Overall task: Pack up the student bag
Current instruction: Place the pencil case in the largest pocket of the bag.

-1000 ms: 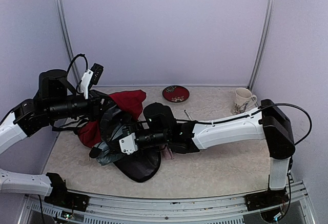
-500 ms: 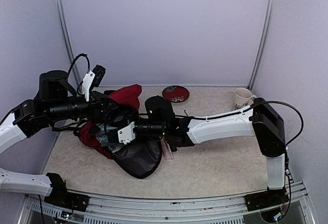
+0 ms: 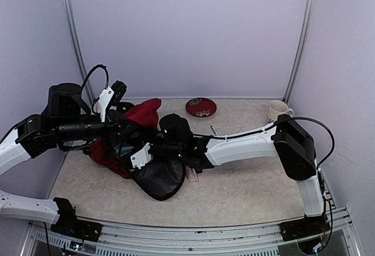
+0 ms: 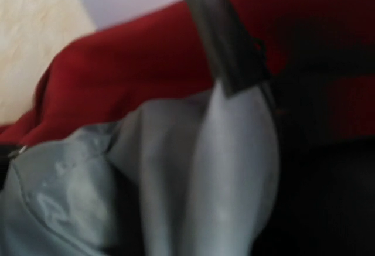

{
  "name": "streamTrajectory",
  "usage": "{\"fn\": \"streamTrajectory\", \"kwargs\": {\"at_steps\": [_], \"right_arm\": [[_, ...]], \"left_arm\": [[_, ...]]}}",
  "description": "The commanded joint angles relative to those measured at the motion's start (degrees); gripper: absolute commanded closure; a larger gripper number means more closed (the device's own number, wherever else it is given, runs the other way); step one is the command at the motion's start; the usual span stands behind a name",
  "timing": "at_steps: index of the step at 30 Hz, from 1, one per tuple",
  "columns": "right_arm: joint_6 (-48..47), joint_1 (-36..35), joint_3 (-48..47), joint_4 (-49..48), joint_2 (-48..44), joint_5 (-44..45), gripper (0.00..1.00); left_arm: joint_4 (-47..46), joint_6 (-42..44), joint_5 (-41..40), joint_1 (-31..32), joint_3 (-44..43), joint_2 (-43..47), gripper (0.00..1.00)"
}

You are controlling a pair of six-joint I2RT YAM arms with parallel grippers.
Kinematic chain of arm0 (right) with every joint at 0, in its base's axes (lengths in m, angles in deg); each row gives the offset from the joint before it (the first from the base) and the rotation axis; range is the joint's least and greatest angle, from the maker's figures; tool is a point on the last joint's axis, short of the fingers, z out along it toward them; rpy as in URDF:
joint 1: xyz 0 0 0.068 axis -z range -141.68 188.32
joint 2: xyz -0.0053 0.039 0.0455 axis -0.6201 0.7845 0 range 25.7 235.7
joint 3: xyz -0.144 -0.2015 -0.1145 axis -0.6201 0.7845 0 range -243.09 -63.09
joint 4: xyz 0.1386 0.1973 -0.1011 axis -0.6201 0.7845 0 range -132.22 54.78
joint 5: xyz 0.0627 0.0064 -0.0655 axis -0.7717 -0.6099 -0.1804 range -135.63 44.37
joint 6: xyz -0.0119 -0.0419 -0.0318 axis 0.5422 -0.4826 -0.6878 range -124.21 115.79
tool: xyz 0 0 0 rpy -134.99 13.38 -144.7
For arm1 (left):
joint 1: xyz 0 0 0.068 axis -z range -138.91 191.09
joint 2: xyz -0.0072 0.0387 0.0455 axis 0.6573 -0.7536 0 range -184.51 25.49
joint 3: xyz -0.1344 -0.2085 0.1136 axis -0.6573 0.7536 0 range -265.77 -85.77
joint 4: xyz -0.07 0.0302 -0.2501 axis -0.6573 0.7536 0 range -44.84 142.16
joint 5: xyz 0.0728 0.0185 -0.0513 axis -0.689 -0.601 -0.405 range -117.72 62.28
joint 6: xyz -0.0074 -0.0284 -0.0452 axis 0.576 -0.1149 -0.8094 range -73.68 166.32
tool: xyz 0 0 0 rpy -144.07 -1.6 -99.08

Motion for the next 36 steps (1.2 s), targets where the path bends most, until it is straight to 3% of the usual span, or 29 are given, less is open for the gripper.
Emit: {"fn": "streamTrajectory", "kwargs": {"at_steps": [1, 9, 13, 14, 18, 21, 36], "right_arm": [[-2.8, 2.7, 2.7, -3.2, 0.7, 7.2, 1.00], [-4.8, 2.9, 1.5, -2.2, 3.6, 9.2, 1.00], [-1.0, 3.8, -1.8, -2.4, 5.8, 8.7, 0.98], [-0.4, 3.9, -2.2, -2.2, 6.2, 8.6, 0.91], [-2.2, 3.3, -0.5, -4.4, 6.1, 10.6, 0.44], [-1.1, 1.9, 2.3, -7.2, 3.3, 10.7, 0.32], [4.9, -2.0, 14.9, -9.4, -7.0, 7.5, 0.25]], "left_arm": [[-3.1, 1.2, 2.0, 1.5, -3.6, 2.5, 1.00], [-6.5, 0.6, 9.6, 1.5, -1.3, 1.4, 1.00], [-7.9, 0.8, 12.2, 1.6, -0.1, 1.4, 1.00], [-7.9, 1.0, 11.9, 1.6, 0.2, 1.5, 1.00], [-7.3, 1.1, 8.4, 1.3, 1.5, 1.4, 1.00], [-6.9, 0.9, 6.8, 0.5, 2.1, 0.7, 1.00], [-4.9, -2.2, 2.7, -6.3, 4.1, -2.4, 1.00]]}}
